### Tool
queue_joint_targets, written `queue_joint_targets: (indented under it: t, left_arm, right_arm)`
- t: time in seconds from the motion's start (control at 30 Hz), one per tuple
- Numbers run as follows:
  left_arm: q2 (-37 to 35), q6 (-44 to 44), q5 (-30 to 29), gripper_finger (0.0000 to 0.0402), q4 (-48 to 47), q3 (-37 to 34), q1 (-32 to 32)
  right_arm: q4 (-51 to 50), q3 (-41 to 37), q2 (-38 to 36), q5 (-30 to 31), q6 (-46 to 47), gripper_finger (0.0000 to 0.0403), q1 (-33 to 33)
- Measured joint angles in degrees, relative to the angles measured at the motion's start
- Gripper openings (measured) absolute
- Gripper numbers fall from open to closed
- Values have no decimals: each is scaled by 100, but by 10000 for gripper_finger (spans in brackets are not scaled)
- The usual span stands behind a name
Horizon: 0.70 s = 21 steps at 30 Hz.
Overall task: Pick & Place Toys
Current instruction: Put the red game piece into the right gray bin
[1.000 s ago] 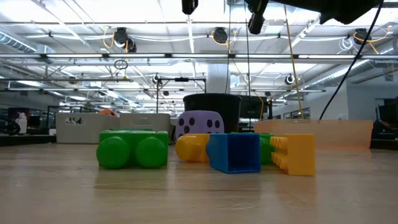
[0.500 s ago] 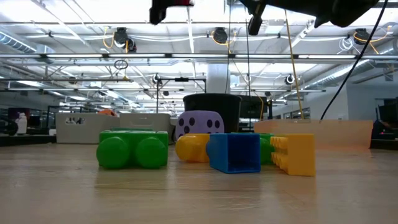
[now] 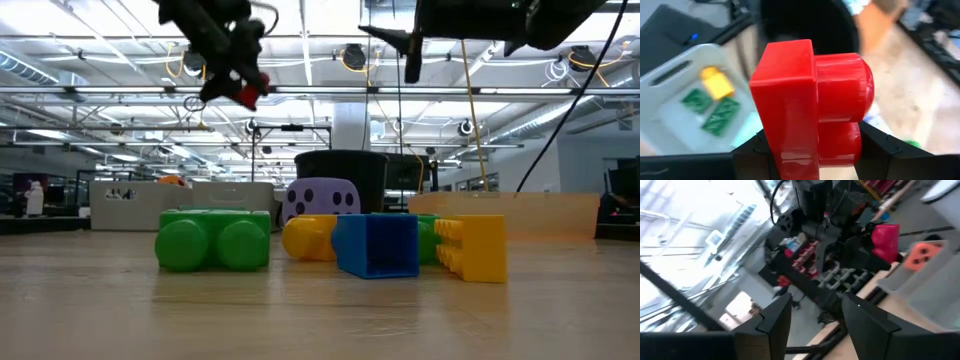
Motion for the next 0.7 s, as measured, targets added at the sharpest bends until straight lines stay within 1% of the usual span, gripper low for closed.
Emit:
queue_joint_targets:
  t: [0.17,0.3,0.37,0.53,0.7]
  left_arm:
    - [503,451,12,178,-178,0,628]
    - [961,769,-141,178,-285,1,882]
    - [1247,927,-228,179,-502,99,957]
    - [2104,1472,-786,179,-1352,974,973]
    - [2786,1847,-973,179,-1874,1854,973]
  right_arm:
    - [-372,4,-2,-3,68,169,-294]
    - [-757,4,-2,-6,92,169,-408]
    - [-869,4,-2,-6,90,169,-442]
    - [-1112,4,-2,5,0,169,-463]
    - [-1220,4,-2,0,-59,169,-510]
